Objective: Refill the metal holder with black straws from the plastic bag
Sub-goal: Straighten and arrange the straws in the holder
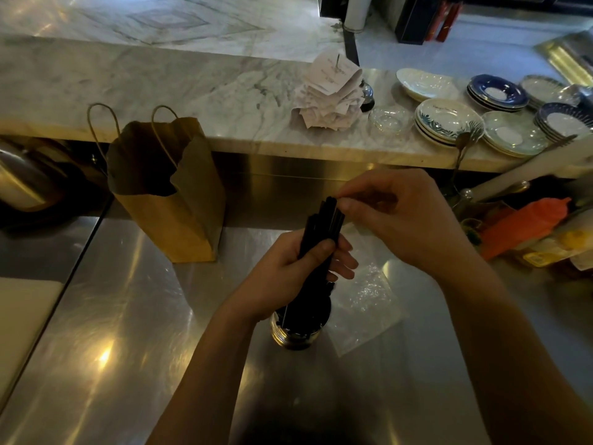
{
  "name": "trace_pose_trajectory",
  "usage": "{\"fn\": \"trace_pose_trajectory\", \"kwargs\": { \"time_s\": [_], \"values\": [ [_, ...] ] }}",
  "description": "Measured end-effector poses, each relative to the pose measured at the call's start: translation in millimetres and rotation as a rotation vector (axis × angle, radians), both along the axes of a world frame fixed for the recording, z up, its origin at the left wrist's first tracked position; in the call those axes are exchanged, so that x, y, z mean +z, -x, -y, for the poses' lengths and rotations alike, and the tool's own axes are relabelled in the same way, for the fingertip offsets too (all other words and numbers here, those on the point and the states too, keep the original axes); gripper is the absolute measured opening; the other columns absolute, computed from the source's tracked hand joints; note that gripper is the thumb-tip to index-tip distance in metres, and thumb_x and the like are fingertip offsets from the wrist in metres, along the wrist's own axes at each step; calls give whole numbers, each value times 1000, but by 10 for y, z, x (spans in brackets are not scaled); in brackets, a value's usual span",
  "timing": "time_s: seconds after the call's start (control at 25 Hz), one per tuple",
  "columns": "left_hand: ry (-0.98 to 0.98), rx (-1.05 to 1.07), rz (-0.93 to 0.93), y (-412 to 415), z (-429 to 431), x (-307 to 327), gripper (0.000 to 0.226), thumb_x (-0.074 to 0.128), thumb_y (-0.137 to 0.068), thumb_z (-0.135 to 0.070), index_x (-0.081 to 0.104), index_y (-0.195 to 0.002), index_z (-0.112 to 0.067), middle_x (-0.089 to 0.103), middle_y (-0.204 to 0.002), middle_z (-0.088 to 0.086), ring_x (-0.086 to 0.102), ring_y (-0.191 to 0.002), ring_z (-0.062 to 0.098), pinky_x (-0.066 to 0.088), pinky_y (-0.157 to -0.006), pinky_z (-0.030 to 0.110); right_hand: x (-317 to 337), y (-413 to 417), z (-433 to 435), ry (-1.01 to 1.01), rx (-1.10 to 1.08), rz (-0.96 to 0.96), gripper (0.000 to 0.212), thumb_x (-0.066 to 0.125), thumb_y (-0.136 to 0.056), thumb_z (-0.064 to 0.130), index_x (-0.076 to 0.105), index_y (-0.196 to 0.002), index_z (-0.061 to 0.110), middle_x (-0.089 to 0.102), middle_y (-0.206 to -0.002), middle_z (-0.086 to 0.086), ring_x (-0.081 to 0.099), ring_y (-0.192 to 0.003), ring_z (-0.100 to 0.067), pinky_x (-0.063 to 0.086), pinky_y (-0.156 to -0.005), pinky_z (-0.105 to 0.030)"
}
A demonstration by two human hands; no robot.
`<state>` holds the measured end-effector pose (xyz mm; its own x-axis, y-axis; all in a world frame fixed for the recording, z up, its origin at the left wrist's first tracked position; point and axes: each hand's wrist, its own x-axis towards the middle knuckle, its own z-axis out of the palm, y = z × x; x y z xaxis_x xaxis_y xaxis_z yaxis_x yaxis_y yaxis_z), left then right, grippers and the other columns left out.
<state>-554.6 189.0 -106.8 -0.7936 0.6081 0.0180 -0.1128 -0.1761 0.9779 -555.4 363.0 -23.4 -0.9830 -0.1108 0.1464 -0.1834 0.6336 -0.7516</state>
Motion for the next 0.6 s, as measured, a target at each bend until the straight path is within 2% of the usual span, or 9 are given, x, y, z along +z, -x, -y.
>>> {"fn": "trace_pose_trajectory", "kwargs": {
  "time_s": [0.16,0.24,0.32,0.48,0.6],
  "values": [
    [3,-19,-15,7,-16,20,24,42,-100,-18,60,-108,-4,72,-89,3,71,-80,19,53,-72,27,-2,28,-16,79,-54,-8,7,66,-89,17,71,-93,18,70,-87,9,67,-86,-3,54,-83,-25],
    [31,-22,-39,-1,-14,13,24,43,-99,-18,61,-108,-5,70,-85,0,68,-75,17,51,-69,27,24,55,-47,193,-118,-4,7,62,-91,14,68,-95,14,69,-87,7,65,-82,-3,54,-77,-24],
    [48,-11,-40,-6,8,-7,24,43,-99,-18,61,-109,-5,67,-79,-4,64,-68,14,49,-67,26,29,99,-133,398,-214,-17,10,55,-95,9,64,-98,9,68,-87,3,63,-76,-5,52,-71,-20],
    [96,1,-43,13,68,-36,26,43,-102,-16,60,-118,-4,58,-72,-5,49,-59,14,44,-66,25,-124,169,-349,1043,-403,-64,13,50,-97,5,61,-91,10,65,-83,-1,58,-71,-7,51,-72,-24],
    [129,-26,-23,13,99,-67,26,43,-102,-18,61,-118,-7,56,-71,2,45,-58,15,44,-65,26,-311,169,-453,1217,-602,-114,12,53,-95,5,60,-90,12,65,-76,1,58,-67,-6,50,-76,-25]
  ]
}}
